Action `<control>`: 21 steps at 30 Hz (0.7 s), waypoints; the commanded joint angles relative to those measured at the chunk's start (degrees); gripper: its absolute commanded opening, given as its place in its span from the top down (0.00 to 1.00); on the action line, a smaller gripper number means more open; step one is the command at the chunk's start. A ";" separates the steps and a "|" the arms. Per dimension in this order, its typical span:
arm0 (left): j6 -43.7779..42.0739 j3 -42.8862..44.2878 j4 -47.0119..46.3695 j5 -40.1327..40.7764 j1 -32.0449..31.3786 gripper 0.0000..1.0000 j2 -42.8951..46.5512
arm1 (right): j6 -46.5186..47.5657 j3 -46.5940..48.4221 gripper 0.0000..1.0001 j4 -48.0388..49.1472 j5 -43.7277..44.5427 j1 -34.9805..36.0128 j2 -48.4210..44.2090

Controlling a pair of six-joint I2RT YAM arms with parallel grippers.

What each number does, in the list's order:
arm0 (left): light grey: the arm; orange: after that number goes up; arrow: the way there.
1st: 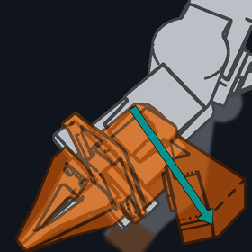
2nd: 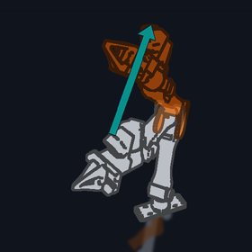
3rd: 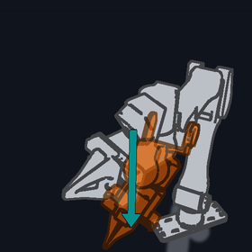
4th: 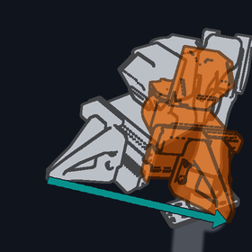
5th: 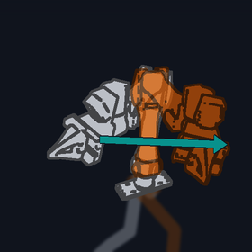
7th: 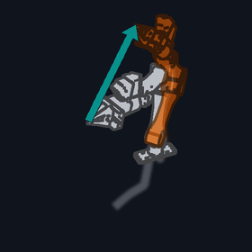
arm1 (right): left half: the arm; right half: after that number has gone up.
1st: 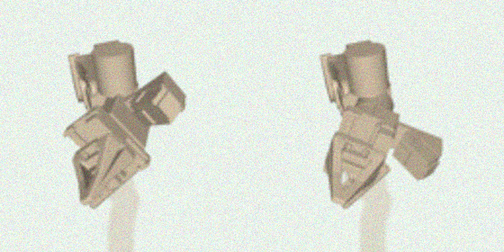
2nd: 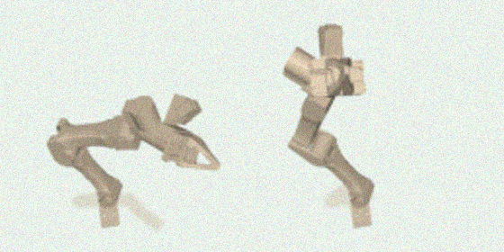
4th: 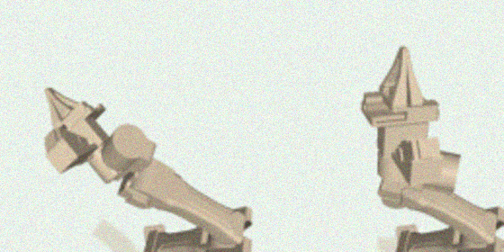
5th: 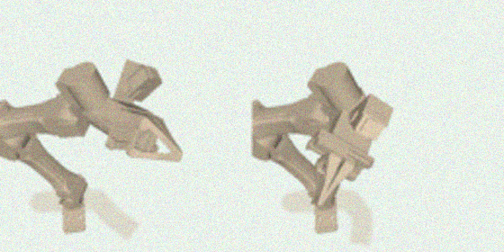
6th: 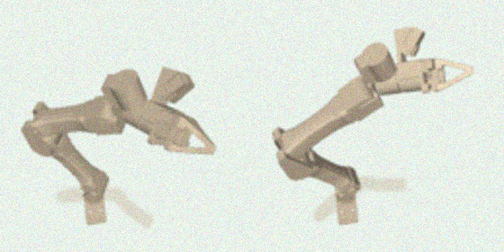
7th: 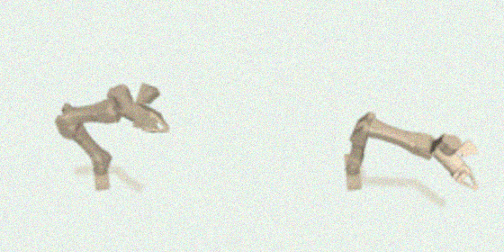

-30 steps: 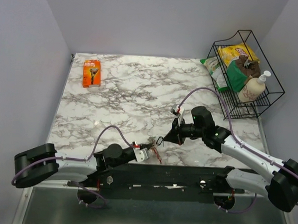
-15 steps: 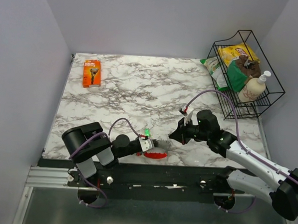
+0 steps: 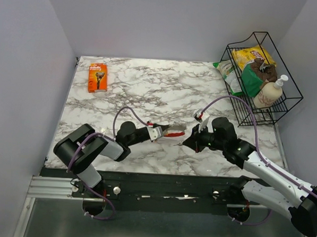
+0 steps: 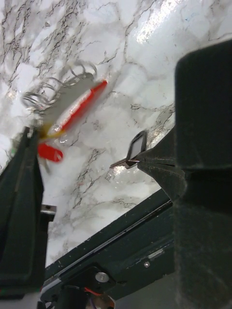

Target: Put the keys on the keyring

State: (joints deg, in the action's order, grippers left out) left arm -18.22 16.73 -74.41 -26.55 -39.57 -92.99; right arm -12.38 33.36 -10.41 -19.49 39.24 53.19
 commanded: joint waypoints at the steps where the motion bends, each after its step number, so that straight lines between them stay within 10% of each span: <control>1: -7.43 7.60 4.26 -7.73 0.28 1.00 4.92 | 0.87 1.70 0.99 -2.06 2.17 -0.48 -0.89; 21: 0.55 -2.31 -8.38 2.28 -7.89 1.00 -6.15 | 1.84 -0.93 0.99 -1.80 -2.48 -0.57 -2.83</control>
State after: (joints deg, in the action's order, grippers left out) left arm -19.84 16.82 -74.72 -28.62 -45.84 -97.34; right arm -11.49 33.30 -11.88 -20.05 38.89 50.11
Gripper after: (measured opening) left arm 0.009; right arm 0.010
